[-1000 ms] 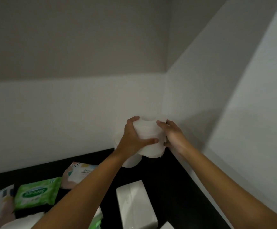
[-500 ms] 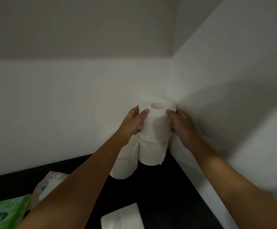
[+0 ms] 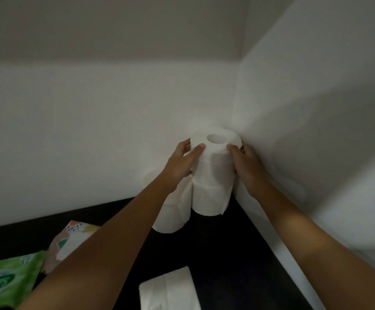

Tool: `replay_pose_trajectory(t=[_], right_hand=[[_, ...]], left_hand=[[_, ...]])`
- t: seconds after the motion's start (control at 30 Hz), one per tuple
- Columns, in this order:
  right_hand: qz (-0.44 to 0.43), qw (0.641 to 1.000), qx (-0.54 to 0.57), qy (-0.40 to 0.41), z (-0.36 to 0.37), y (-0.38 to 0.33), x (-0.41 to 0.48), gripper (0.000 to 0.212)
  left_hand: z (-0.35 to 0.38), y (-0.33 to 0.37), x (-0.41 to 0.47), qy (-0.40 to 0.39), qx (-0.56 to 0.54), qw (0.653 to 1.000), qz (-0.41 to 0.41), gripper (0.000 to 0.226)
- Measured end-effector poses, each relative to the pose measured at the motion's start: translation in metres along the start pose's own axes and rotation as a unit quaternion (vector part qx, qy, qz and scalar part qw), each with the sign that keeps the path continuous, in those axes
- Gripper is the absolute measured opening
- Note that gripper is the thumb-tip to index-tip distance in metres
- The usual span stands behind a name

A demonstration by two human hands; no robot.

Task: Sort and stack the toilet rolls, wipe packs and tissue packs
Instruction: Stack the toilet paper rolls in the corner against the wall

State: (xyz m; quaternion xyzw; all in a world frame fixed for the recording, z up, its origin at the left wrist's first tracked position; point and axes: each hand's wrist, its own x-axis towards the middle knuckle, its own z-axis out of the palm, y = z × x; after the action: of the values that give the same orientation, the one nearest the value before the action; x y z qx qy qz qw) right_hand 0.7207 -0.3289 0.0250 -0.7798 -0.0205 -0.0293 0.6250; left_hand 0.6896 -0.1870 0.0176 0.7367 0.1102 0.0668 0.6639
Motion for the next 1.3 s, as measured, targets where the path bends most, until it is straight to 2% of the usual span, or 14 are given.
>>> replay_pose_trajectory(t=[0.2,0.37,0.47,0.57,0.83,1.07,1.3], right_hand=[[0.0,1.0,-0.013,0.001,-0.003,-0.006,-0.016,0.043],[0.0,1.0,0.0,0.02,-0.004,-0.016,-0.05,0.052],[0.0,1.0,0.024,0.006,-0.001,-0.029,-0.074,0.057],[-0.014,1.0,0.001,-0.013,0.007,-0.044,-0.094,0.057],[-0.016,0.99,0.034,-0.137,0.075,-0.084,-0.182,0.053],[-0.06,0.967,0.026,-0.248,0.169,-0.105,-0.287,0.051],[-0.067,0.939,0.014,-0.338,0.261,-0.122,-0.407,0.05]], left_hand=[[-0.003,0.005,-0.013,0.012,0.027,0.999,-0.015,0.059],[-0.019,0.011,-0.049,0.03,0.024,0.999,-0.019,0.05],[-0.034,0.016,-0.076,0.032,0.014,0.999,-0.014,0.043],[-0.053,0.022,-0.104,0.043,-0.003,0.999,0.0,0.04],[-0.137,0.026,-0.189,0.108,0.065,0.991,0.041,0.035],[-0.256,0.007,-0.296,0.218,0.135,0.965,0.049,0.03],[-0.37,-0.017,-0.404,0.271,0.182,0.945,0.029,0.03]])
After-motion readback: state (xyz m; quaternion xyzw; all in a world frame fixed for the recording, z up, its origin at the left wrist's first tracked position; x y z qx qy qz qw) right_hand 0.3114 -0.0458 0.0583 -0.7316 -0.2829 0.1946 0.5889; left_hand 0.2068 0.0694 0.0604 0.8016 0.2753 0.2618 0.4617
